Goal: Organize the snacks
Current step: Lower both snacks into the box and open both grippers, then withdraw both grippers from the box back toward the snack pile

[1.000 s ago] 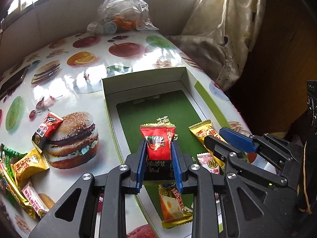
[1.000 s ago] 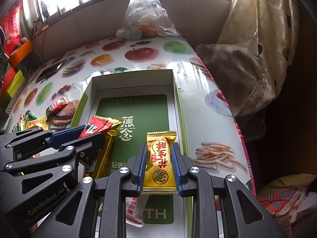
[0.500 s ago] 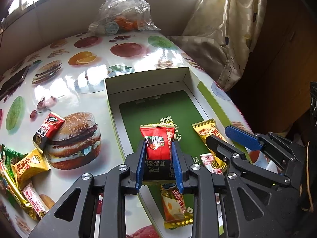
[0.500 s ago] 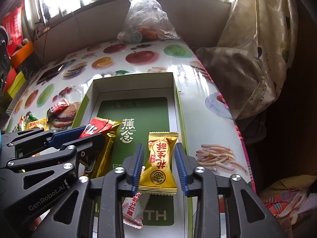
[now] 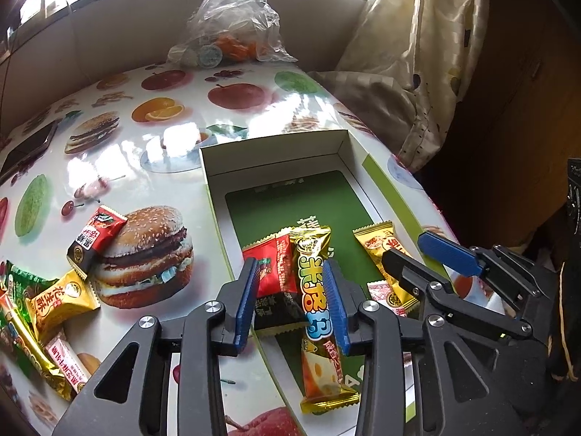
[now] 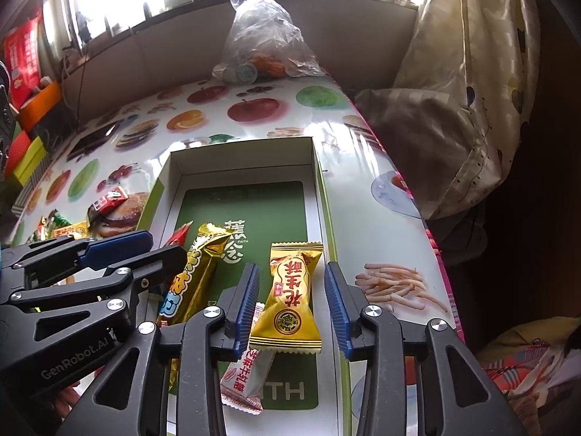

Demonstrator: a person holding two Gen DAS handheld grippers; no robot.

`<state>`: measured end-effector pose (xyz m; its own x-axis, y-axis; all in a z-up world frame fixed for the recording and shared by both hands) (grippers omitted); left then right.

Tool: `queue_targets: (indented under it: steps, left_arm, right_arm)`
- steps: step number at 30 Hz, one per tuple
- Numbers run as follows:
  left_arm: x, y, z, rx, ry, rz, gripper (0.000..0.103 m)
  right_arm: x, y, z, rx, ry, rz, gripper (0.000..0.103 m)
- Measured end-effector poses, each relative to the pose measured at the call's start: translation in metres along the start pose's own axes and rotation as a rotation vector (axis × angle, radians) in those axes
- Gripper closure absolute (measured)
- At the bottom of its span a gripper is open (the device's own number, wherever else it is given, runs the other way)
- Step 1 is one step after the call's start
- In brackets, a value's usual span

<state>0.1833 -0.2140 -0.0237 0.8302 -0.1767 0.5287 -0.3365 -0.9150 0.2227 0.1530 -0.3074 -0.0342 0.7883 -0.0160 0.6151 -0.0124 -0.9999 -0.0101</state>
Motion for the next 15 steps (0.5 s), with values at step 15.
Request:
queue_targets:
  steps: [15]
  left_arm:
    - [-0.003, -0.009, -0.029, 0.023, 0.058, 0.0, 0.065]
  right_arm:
    - [0.003, -0.005, -0.015, -0.001, 0.034, 0.01, 0.059]
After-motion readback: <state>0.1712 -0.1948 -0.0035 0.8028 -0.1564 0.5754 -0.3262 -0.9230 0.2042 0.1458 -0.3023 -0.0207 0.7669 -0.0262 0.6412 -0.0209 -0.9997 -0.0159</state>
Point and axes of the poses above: each gripper's, at about its wrist camera, not at the fingertips, and z roughly the way its jaws point, y to its right, x to its top, the point moved 8 cm from there along z, roughly the way its jaws point, and after that the axes turned 3 degrees about -z, right-handed, at the moved point
